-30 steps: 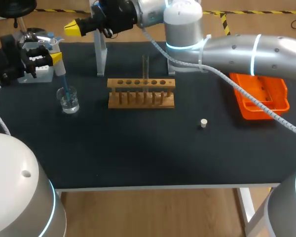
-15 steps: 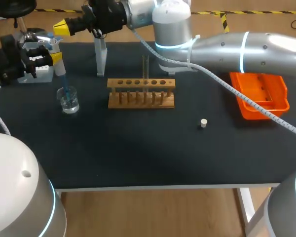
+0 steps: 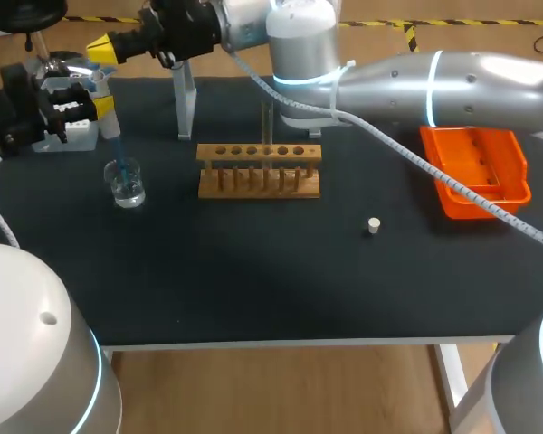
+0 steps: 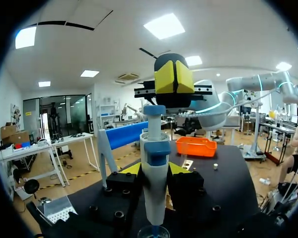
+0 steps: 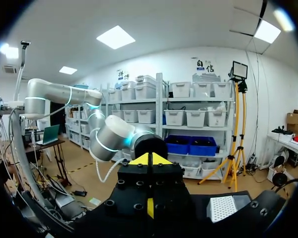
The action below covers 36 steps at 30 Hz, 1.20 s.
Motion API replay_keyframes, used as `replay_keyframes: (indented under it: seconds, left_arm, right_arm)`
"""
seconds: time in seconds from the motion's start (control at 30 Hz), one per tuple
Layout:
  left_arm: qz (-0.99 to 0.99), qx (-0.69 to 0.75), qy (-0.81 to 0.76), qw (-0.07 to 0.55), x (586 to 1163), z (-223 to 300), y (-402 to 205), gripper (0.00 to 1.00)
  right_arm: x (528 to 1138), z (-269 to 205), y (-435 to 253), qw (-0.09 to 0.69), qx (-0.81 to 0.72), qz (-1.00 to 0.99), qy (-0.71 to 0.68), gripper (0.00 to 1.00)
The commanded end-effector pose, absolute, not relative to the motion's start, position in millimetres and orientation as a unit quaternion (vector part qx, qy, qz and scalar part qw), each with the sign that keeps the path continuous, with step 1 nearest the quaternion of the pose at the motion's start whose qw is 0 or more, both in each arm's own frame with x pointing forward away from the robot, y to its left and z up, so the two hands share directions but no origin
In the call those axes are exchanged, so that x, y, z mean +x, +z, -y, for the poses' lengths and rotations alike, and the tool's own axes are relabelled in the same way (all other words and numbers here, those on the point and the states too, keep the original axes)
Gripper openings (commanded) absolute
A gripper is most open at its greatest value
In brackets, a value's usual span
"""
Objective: Invert the test tube, pick up the pipette, mount the tip to pipette, aspirate from beaker and dispense into the tube, eject the tip, return the pipette, and cap with the stopper.
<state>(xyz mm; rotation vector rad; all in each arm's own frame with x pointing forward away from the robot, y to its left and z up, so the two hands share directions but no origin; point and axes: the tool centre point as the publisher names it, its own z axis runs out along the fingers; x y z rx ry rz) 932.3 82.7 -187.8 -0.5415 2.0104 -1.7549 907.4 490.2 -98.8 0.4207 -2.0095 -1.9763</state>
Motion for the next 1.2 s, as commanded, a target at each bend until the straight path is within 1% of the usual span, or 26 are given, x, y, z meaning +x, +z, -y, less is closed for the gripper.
replay_keyframes:
  seconds: [0.03,1.2]
  left_arm:
    - [-0.722,-0.194,-0.631,0.208,932,-83,-188,0.0]
    - [-0.722,-0.194,-0.631,0.208,932,-83,-188,0.0]
  right_arm:
    - [913,-499,-102,0.15,0.149,0.697,-0.685,0.0]
    - [922,-512,-115,0.152,0.135,0.705,-0.68,0.0]
